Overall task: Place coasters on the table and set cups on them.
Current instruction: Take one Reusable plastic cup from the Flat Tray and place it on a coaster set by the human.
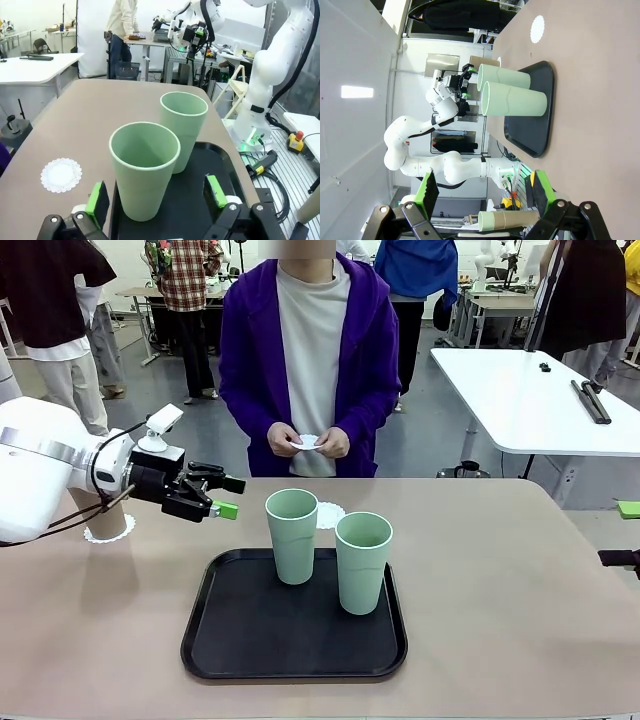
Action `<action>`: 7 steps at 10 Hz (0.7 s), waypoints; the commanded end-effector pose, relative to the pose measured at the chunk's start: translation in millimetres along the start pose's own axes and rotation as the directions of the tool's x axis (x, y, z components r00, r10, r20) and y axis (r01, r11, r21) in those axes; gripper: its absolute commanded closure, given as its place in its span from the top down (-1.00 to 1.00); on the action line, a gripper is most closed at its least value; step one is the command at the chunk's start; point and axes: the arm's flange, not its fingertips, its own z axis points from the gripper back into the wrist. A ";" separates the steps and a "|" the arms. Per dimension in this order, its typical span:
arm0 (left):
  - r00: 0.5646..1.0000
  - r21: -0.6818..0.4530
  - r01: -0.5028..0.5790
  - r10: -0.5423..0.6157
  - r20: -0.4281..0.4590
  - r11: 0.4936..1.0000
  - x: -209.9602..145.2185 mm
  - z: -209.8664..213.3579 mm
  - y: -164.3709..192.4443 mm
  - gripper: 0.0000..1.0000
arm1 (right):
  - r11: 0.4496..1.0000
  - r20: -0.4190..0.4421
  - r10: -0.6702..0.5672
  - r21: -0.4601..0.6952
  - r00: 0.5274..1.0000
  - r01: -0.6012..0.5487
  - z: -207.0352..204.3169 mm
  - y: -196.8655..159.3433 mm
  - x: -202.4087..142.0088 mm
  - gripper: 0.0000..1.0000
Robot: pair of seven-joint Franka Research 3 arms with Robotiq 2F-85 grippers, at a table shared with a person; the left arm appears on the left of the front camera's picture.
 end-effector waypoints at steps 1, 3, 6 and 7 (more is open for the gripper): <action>0.997 0.043 0.049 -0.047 -0.066 0.998 16.0 -1.1 -9.5 1.00 | 1.000 0.003 0.000 0.013 1.000 0.000 0.7 0.5 0.3 1.00; 1.000 0.000 0.000 0.000 0.000 1.000 0.0 0.0 0.0 1.00 | 1.000 0.003 0.000 0.013 1.000 0.000 0.7 0.5 0.3 1.00; 1.000 0.009 0.007 -0.007 -0.013 1.000 3.2 -1.7 -0.2 1.00 | 1.000 0.003 0.000 0.013 1.000 0.000 0.7 0.5 0.3 1.00; 1.000 -0.044 0.018 -0.018 0.008 0.999 -7.3 -6.9 2.8 1.00 | 1.000 0.003 0.000 0.013 1.000 0.000 0.7 0.5 0.3 1.00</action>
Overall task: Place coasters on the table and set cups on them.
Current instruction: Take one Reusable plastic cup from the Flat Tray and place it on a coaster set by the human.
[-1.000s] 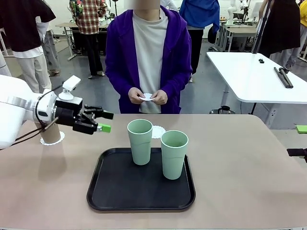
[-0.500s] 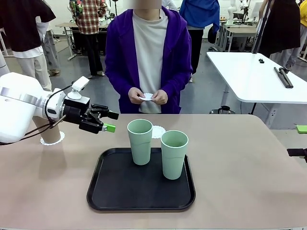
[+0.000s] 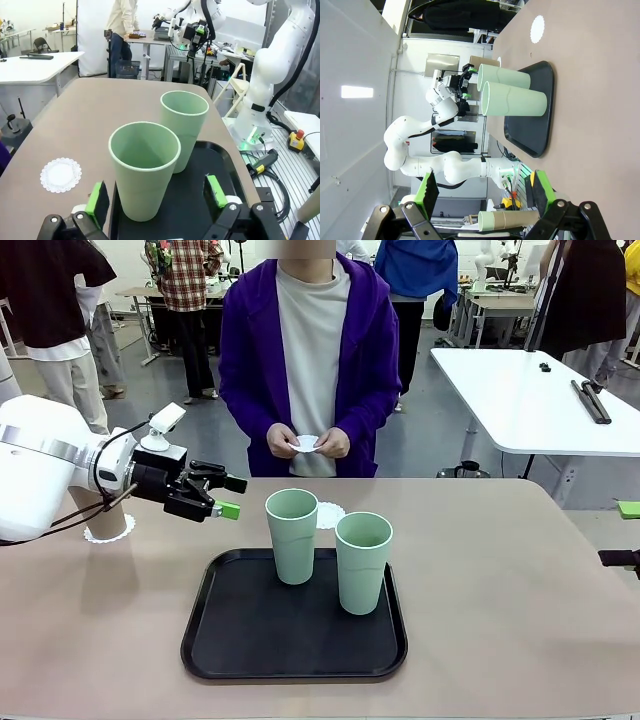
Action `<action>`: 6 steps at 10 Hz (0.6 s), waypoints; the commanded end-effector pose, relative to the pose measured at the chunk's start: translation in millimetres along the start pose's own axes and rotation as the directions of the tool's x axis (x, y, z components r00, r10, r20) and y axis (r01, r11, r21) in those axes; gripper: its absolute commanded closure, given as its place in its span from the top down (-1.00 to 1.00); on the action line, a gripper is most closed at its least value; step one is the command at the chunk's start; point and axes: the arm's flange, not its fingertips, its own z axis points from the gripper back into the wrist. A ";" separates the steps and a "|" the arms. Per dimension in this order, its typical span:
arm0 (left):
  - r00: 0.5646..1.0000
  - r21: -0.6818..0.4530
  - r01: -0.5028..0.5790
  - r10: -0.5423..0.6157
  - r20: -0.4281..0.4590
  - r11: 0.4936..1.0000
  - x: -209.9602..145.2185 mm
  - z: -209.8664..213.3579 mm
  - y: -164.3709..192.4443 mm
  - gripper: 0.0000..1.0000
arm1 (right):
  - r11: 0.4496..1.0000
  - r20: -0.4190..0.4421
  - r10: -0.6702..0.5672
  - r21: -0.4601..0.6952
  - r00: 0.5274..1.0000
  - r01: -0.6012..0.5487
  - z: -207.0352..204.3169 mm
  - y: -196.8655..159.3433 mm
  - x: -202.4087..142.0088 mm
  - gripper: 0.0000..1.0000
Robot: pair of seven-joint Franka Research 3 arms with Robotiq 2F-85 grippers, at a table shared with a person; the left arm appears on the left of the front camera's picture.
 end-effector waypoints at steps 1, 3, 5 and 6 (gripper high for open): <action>1.000 -0.031 0.021 -0.021 0.023 0.999 -15.7 -7.1 9.4 1.00 | 1.000 0.003 0.000 0.013 1.000 0.000 0.7 0.5 0.3 1.00; 0.999 -0.026 0.022 -0.021 0.030 0.999 -37.1 -16.6 17.9 1.00 | 1.000 0.003 0.000 0.013 1.000 0.000 0.7 0.5 0.3 1.00; 0.998 -0.013 0.032 -0.031 0.054 0.999 -52.7 -22.1 20.9 1.00 | 1.000 0.003 0.000 0.013 1.000 0.000 0.7 0.5 0.3 1.00; 0.997 -0.010 0.038 -0.037 0.070 0.999 -59.1 -25.7 23.0 1.00 | 1.000 0.003 0.000 0.013 1.000 0.000 0.7 0.5 0.3 1.00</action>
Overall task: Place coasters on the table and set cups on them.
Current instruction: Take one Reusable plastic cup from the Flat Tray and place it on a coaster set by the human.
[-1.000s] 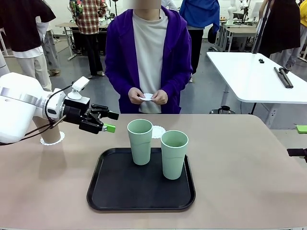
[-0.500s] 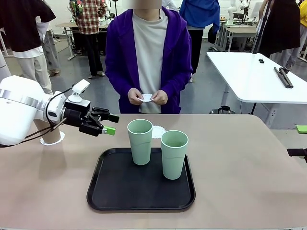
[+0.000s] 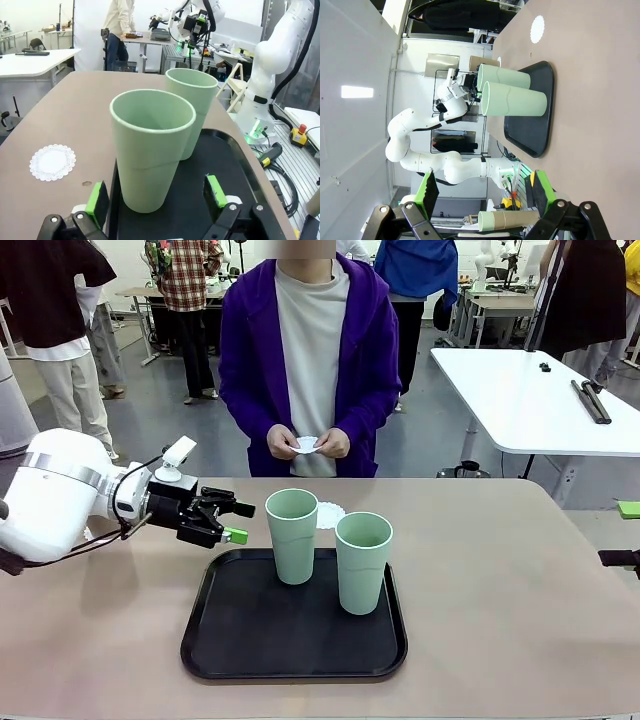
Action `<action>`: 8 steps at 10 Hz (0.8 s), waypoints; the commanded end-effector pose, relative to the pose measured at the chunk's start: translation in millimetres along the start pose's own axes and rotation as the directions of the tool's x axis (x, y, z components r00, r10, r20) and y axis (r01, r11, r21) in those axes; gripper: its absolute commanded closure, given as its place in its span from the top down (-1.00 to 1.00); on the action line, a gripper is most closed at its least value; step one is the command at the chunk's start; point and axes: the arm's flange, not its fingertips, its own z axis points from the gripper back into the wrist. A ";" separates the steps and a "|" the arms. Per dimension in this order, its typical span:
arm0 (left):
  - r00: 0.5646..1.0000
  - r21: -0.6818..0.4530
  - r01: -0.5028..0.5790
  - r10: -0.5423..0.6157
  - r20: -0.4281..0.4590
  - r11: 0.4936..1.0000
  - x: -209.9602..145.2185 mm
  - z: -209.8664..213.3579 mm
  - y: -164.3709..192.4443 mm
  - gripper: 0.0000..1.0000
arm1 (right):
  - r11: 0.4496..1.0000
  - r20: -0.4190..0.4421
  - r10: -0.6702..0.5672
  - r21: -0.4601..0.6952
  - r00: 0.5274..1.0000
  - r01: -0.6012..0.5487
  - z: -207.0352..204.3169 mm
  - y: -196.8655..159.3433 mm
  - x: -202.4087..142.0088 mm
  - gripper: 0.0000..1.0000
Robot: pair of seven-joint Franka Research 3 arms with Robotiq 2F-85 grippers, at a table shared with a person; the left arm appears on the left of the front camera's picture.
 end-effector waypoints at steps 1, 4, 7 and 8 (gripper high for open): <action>0.997 0.009 0.039 -0.039 0.069 0.999 -12.5 -7.1 7.0 1.00 | 1.000 0.003 0.000 0.013 1.000 0.000 0.7 0.5 0.3 1.00; 0.997 -0.038 0.028 -0.025 0.078 0.999 -29.8 -23.5 12.0 1.00 | 1.000 0.003 0.000 0.013 1.000 0.000 0.7 0.5 0.3 1.00; 0.996 -0.074 0.029 -0.023 0.083 0.997 -39.1 -39.2 11.9 1.00 | 1.000 0.003 0.000 0.013 1.000 0.000 0.7 0.5 0.3 1.00; 0.996 -0.072 0.030 -0.024 0.083 0.997 -40.2 -45.0 11.8 1.00 | 1.000 0.003 0.000 0.013 1.000 0.000 0.7 0.5 0.3 1.00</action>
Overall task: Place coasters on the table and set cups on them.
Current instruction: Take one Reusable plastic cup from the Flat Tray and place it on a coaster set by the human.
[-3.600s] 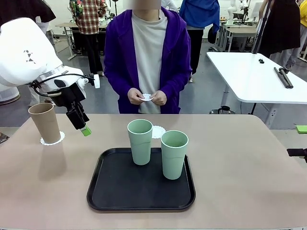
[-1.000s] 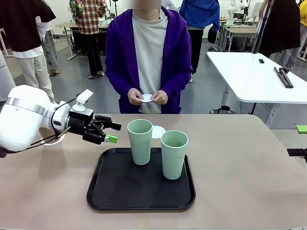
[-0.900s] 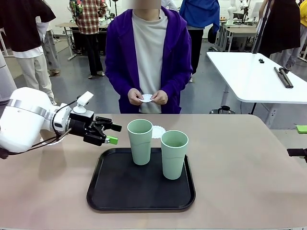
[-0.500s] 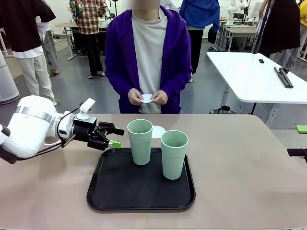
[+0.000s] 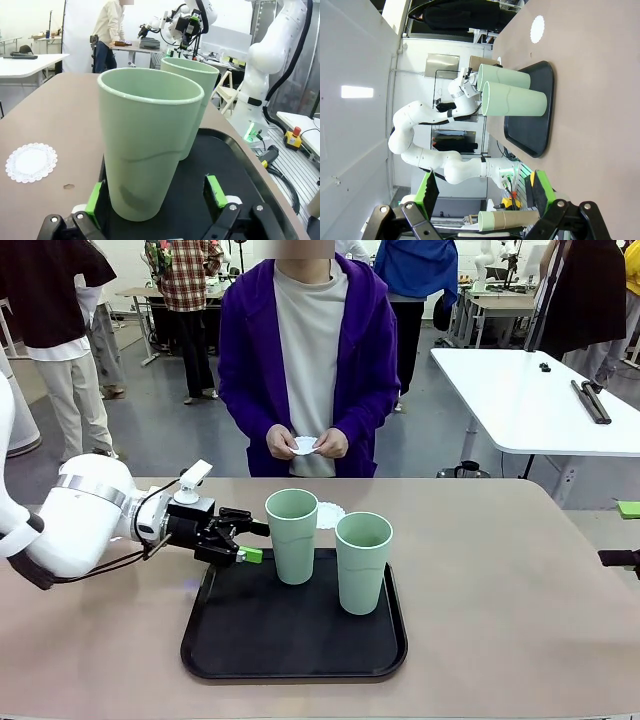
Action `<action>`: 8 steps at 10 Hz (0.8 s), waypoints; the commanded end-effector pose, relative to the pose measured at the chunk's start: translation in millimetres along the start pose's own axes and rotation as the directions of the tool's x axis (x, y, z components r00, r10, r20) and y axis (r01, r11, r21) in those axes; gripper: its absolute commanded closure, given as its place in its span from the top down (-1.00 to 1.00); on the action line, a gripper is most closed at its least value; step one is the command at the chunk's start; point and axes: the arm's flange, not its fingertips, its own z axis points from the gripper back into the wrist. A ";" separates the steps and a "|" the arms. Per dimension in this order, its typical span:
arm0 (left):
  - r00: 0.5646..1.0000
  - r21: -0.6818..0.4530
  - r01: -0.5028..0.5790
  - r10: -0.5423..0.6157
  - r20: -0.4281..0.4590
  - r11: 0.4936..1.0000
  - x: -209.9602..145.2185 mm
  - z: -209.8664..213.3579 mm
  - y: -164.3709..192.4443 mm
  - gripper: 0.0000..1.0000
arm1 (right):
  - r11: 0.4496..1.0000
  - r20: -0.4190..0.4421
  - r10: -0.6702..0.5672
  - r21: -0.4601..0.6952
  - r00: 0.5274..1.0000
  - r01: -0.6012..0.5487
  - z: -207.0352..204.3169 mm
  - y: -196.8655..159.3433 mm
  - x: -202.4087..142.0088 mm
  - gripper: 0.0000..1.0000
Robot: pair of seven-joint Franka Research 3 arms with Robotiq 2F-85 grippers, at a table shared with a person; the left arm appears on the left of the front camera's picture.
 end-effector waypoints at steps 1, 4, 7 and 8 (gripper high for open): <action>0.999 -0.006 0.050 -0.050 0.015 0.999 -3.4 -14.1 2.5 1.00 | 1.000 0.003 0.000 0.013 1.000 0.000 0.7 0.5 0.3 1.00; 0.999 -0.029 0.048 -0.048 0.014 0.998 -7.6 -28.2 4.3 1.00 | 1.000 0.003 0.000 0.013 1.000 0.000 0.7 0.5 0.3 1.00; 0.998 -0.054 0.056 -0.055 0.015 0.997 -8.8 -36.6 9.8 1.00 | 1.000 0.003 0.000 0.013 1.000 0.000 0.7 0.5 0.3 1.00; 0.998 -0.053 0.057 -0.056 0.016 0.997 -9.6 -38.4 14.1 1.00 | 1.000 0.003 0.000 0.013 1.000 0.000 0.7 0.5 0.3 1.00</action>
